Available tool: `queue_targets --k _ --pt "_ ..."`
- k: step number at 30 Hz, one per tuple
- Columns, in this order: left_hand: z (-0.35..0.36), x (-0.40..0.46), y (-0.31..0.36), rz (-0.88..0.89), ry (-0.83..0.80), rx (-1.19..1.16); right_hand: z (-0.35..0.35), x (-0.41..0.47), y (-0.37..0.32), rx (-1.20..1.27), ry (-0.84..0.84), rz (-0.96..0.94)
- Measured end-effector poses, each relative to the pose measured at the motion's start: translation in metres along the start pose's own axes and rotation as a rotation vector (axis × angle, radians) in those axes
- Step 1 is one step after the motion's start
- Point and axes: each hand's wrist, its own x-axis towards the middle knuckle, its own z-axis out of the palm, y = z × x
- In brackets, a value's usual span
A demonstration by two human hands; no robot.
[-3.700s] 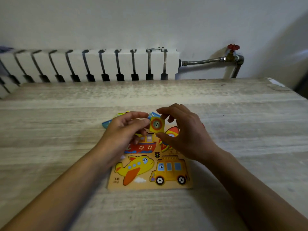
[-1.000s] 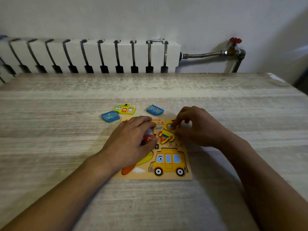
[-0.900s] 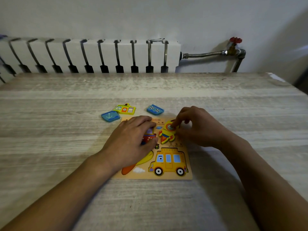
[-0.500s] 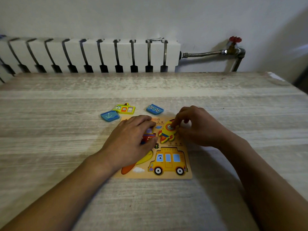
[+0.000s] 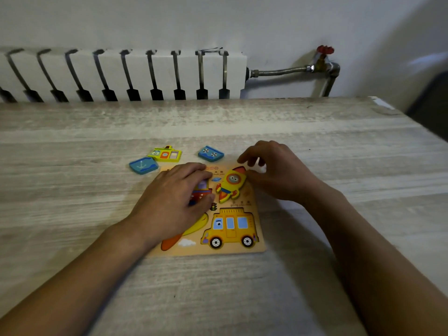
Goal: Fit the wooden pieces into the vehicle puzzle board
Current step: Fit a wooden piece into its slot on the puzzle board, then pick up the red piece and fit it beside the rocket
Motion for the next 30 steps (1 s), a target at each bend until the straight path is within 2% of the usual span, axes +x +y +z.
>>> queue_targets --k 8,14,19,30 --pt "0.0 0.001 0.001 -0.002 -0.002 0.007 -0.005 -0.001 0.012 -0.103 0.131 0.248" --pt "-0.002 0.001 0.003 0.003 -0.011 -0.003 -0.008 -0.001 0.013 -0.101 0.067 0.455" --pt "-0.005 0.001 0.006 -0.008 -0.013 -0.02 -0.01 -0.001 0.011 -0.063 0.032 0.495" --pt "-0.005 0.0 0.006 -0.002 -0.014 -0.019 -0.009 -0.001 0.011 -0.056 0.066 0.486"
